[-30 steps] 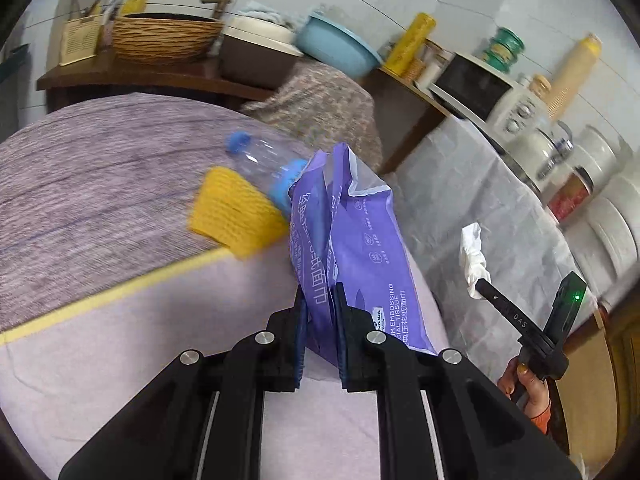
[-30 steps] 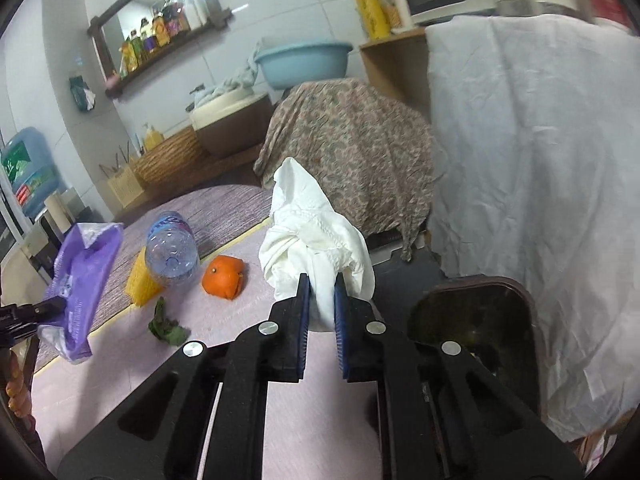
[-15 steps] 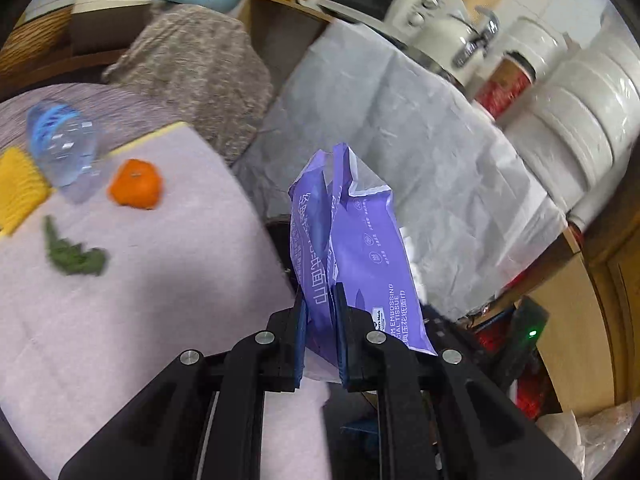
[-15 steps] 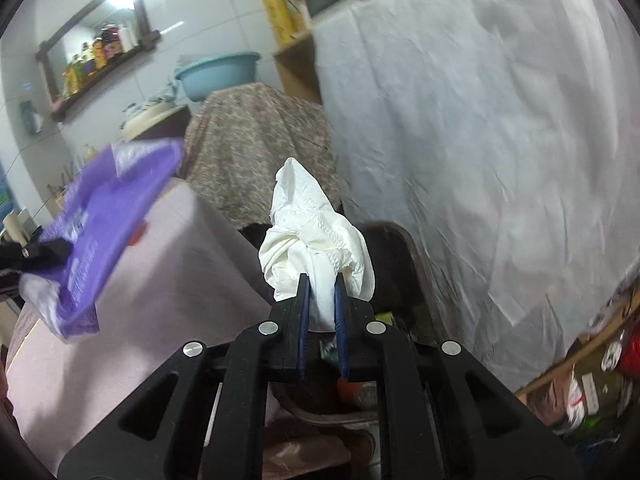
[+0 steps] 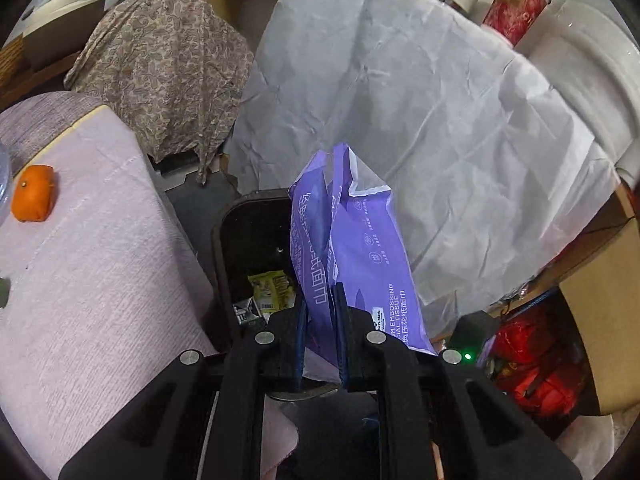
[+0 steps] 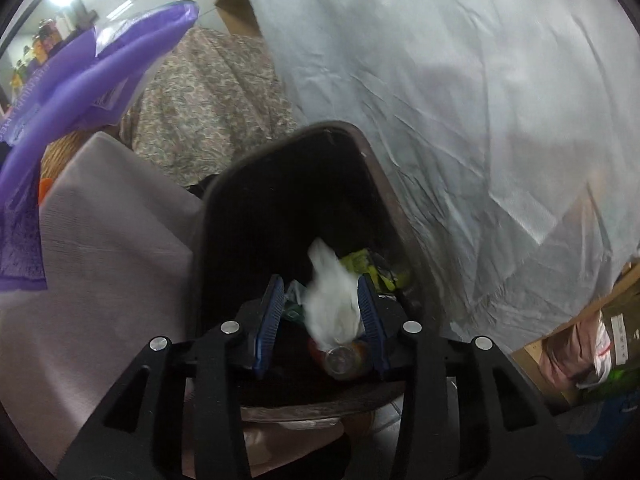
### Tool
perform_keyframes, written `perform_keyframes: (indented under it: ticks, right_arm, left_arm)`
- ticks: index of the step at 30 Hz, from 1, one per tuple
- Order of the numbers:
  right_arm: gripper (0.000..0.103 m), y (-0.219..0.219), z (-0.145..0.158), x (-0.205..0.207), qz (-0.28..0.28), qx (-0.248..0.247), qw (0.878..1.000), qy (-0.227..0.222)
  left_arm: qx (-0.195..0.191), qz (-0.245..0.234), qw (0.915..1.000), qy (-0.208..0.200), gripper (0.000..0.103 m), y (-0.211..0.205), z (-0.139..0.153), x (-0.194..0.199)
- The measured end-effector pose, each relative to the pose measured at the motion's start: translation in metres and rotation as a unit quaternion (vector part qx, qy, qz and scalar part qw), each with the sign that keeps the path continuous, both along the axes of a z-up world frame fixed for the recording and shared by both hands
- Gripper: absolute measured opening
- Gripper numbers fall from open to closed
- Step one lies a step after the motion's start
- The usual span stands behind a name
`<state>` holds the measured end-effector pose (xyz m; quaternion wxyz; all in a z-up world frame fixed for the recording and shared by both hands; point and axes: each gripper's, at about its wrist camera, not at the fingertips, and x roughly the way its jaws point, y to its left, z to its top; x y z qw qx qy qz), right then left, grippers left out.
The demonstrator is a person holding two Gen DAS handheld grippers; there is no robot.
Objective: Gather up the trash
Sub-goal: 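Move both grippers over the black bin and release the tissue and purple wrapper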
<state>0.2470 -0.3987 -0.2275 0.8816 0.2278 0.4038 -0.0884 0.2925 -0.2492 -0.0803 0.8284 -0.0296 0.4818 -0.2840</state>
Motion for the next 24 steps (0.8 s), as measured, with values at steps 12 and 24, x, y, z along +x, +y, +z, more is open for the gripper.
perform_keyframes:
  ticks: [12,24]
  right_arm:
    - [0.049,-0.018,0.011,-0.038,-0.06,-0.035,0.998,-0.012]
    - [0.058,-0.032,0.036,-0.058,-0.084,-0.045,0.995,-0.027]
  left_arm:
    - [0.051,-0.008,0.9986,0.009,0.018,-0.043,-0.031,0.015]
    - [0.014,-0.021,0.9995,-0.022,0.062,-0.033,-0.008,-0.004]
